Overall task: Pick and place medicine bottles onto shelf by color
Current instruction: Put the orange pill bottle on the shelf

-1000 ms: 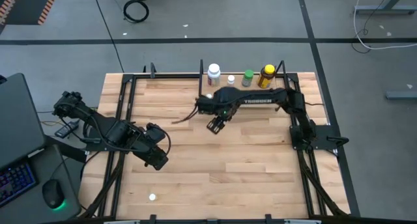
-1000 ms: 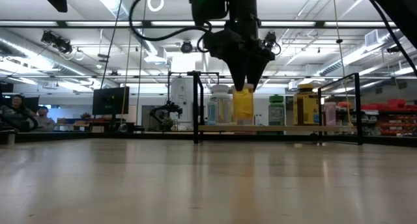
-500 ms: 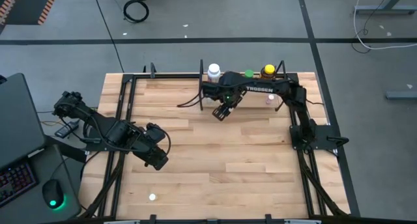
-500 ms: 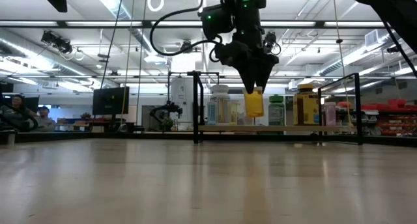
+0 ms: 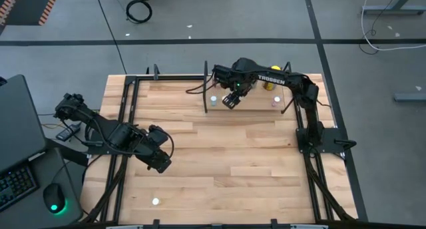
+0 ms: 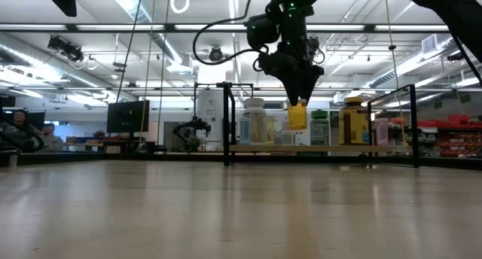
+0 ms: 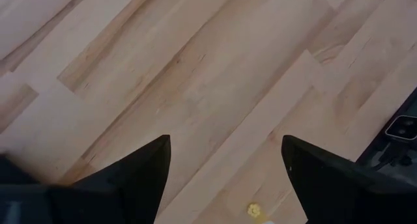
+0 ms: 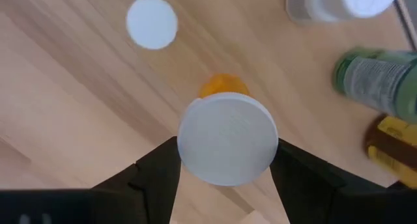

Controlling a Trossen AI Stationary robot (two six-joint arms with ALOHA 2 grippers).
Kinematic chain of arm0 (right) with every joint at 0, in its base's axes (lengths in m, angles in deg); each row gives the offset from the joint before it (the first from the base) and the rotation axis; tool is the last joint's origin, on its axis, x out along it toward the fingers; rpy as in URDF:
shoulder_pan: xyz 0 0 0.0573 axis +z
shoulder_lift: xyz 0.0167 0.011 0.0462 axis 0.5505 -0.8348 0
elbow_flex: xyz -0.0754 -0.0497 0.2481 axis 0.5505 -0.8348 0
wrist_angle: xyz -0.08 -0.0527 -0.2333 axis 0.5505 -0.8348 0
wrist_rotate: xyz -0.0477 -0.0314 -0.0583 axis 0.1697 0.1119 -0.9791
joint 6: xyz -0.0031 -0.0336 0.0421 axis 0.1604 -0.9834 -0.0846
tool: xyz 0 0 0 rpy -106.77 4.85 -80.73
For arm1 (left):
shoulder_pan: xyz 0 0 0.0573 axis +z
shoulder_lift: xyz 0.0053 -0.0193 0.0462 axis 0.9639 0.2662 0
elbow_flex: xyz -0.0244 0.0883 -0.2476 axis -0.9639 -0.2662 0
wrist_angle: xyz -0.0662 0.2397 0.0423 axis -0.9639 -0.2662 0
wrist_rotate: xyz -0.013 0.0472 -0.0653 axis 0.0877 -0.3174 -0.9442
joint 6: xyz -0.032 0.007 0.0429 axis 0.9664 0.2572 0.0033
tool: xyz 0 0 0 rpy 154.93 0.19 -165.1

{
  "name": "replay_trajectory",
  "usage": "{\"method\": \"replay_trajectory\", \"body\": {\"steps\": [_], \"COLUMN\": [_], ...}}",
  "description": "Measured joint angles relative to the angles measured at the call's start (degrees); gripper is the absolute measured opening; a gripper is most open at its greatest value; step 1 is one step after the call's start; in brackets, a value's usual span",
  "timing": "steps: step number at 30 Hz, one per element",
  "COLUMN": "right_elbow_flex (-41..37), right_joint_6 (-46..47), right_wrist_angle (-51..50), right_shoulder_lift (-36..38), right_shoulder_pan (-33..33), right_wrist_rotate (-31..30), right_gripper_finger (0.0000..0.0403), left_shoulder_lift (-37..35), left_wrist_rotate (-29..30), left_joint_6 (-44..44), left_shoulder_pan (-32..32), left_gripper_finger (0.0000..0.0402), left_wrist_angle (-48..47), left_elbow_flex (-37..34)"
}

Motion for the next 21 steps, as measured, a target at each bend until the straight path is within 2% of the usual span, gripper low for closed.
{"method": "replay_trajectory", "body": {"steps": [4,12,21], "right_elbow_flex": [-3.64,-16.75,-18.77], "right_joint_6": [-1.92,0.80,3.13], "right_wrist_angle": [2.51,13.69,16.90], "right_shoulder_lift": [1.40,7.44,9.62], "right_shoulder_pan": [-0.80,-1.37,-2.51], "right_wrist_rotate": [0.77,4.29,4.38], "right_gripper_finger": [0.0229,0.0229,0.0229], "left_shoulder_lift": [0.00,0.00,0.00], "left_wrist_rotate": [0.44,1.41,1.58], "left_joint_6": [0.81,3.04,3.04], "left_shoulder_pan": [0.00,0.07,1.86], "left_gripper_finger": [0.0298,0.0298,0.0298], "left_wrist_angle": [-0.13,-0.13,-0.11], "left_elbow_flex": [0.00,0.00,0.00]}}
